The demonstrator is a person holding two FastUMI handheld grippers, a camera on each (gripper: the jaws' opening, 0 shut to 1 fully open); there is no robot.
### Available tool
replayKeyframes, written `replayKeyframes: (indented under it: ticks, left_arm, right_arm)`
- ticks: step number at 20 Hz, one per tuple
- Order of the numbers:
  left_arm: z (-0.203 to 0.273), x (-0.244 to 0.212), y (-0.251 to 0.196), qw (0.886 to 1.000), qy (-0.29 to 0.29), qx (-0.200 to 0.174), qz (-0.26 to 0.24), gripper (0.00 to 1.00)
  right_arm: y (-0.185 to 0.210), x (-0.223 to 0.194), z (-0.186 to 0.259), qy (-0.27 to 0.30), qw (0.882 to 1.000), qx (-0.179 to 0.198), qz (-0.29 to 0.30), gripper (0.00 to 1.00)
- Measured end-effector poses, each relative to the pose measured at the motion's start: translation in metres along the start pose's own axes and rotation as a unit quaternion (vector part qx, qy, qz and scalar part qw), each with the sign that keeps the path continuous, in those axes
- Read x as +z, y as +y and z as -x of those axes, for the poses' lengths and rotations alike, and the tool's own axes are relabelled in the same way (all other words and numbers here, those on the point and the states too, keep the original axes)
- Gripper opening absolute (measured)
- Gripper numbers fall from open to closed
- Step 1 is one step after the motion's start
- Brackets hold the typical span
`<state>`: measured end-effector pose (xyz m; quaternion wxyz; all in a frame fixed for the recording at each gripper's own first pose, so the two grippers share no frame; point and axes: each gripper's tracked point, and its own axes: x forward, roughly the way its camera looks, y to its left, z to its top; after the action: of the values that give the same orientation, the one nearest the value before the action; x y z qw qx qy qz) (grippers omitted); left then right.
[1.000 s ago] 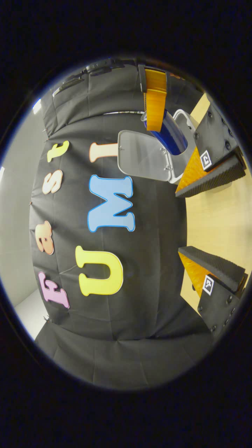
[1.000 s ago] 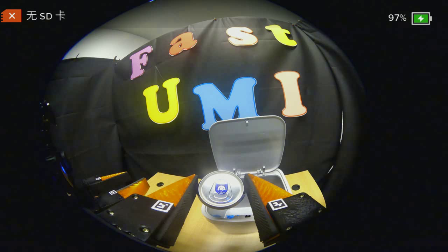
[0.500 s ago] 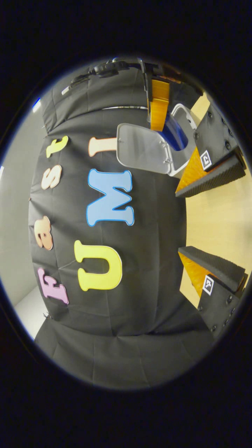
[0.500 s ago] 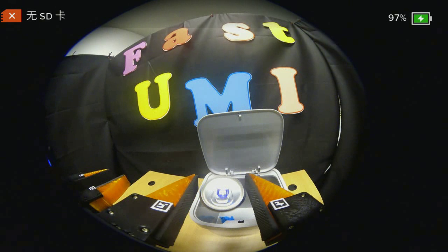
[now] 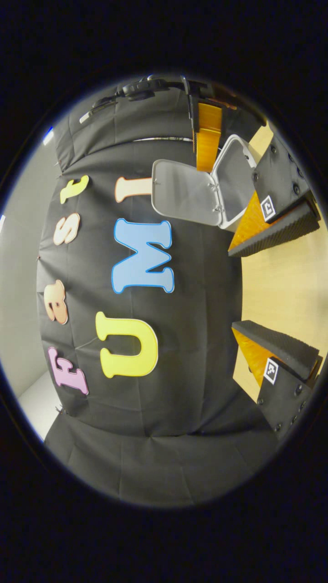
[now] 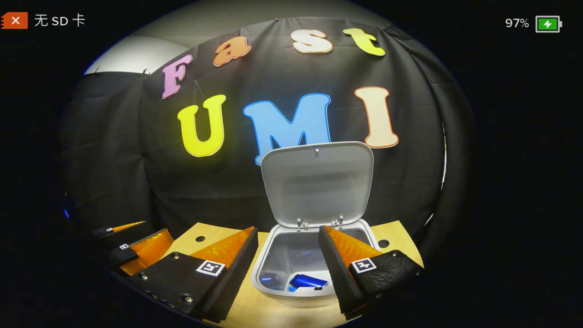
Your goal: Press the lid of the desktop garbage bin to open it, pick up the crumpled paper on the desktop and throw it into the bin, then pick up the pop can on the desktop and drop it into the bin, and finally close the garbage bin lid.
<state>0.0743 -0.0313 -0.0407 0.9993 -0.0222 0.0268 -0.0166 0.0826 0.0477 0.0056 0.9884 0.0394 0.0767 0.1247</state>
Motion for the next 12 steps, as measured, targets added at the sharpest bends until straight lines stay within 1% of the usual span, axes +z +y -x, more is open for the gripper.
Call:
replayKeyframes:
  ticks: [4, 9, 12]
  left_arm:
    - [0.004, 0.001, 0.002, 1.000, 0.000, 0.002, 0.000, 0.95]
    - [0.006, 0.000, 0.002, 1.000, 0.002, 0.003, 0.004, 0.95]
    - [0.008, 0.001, 0.003, 1.000, 0.003, 0.005, 0.007, 0.95]
  right_arm:
    - [-0.001, 0.012, 0.003, -0.012, 1.000, -0.005, 0.001, 0.86]
    - [-0.006, 0.038, 0.000, -0.034, 0.999, -0.021, 0.005, 0.86]
    - [-0.005, 0.059, -0.004, -0.051, 0.998, -0.025, 0.012, 0.86]
